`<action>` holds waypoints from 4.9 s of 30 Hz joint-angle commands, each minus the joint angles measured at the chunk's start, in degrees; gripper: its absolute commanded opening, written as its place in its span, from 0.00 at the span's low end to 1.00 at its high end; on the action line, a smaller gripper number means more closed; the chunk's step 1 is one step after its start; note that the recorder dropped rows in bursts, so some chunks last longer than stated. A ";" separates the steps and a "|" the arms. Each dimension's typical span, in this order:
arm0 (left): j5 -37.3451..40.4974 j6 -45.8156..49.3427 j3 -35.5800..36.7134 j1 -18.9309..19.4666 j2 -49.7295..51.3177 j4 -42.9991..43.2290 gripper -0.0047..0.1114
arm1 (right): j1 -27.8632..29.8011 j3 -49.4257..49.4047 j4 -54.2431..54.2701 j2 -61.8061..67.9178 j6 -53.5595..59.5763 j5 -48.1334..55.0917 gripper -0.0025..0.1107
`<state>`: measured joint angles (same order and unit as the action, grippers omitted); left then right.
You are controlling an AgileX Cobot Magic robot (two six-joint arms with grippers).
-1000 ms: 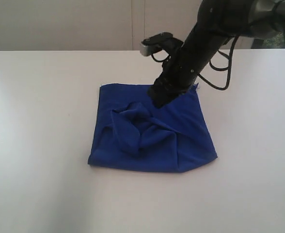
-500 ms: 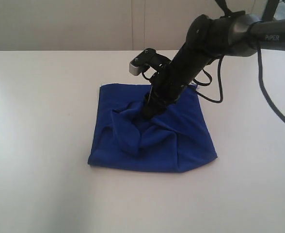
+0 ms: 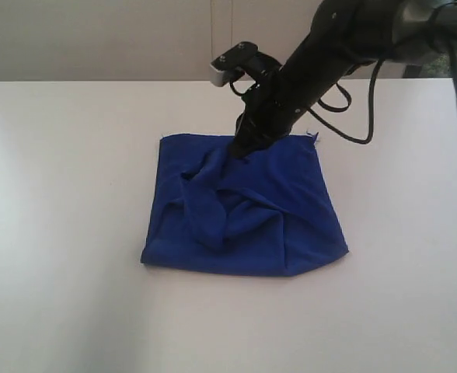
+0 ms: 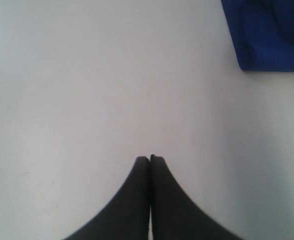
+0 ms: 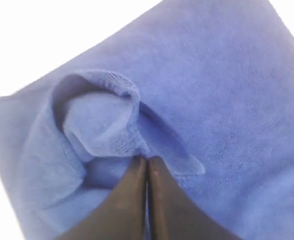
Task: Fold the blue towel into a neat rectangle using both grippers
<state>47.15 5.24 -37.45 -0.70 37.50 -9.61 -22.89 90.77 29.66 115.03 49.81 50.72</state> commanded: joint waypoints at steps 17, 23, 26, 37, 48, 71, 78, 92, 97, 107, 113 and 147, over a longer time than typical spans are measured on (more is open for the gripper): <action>0.43 -0.19 0.17 0.03 -0.44 -0.29 0.04 | -0.02 -0.24 0.27 1.29 -14.29 10.57 0.02; 0.43 -0.19 0.17 0.03 -0.44 -0.29 0.04 | -0.02 -0.24 0.27 4.68 -14.12 2.17 0.02; 0.43 -0.19 0.17 0.03 -0.44 -0.29 0.04 | -0.02 -0.24 0.15 4.80 -14.12 -1.71 0.02; 0.43 -0.19 0.17 0.03 -0.44 -0.29 0.04 | 0.09 -0.24 -0.29 4.55 -17.57 -2.68 0.22; 0.43 -0.19 0.17 0.03 -0.44 -0.29 0.04 | 5.66 -0.25 1.23 0.04 -26.74 7.21 0.23; 0.43 -0.19 0.17 0.03 -0.44 -0.29 0.04 | 10.91 -18.92 31.43 0.49 -11.13 2.08 0.35; 0.43 -0.19 0.17 0.03 -0.44 -0.29 0.04 | 10.91 -18.92 31.43 0.49 -11.12 2.09 0.35; 0.43 -0.19 0.17 0.03 -0.44 -0.29 0.04 | 10.79 -21.65 34.69 0.49 -8.23 1.84 0.34; 0.43 -0.19 0.17 0.03 -0.44 -0.29 0.04 | 10.79 -21.65 34.79 0.49 -7.45 1.46 0.26; 0.43 -0.19 0.17 0.03 -0.44 -0.29 0.04 | 10.79 -21.54 36.56 0.49 -5.86 2.26 0.02; 0.43 -0.19 0.17 0.03 -0.44 -0.29 0.04 | 10.68 -21.54 42.71 0.37 -1.33 7.80 0.02; -11.20 4.86 0.06 0.03 5.95 -19.15 0.04 | 10.95 -21.54 42.50 0.37 -0.77 5.56 0.02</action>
<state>34.49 6.33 -37.36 -0.70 40.10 -21.64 -12.11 69.46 71.81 115.64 48.09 56.31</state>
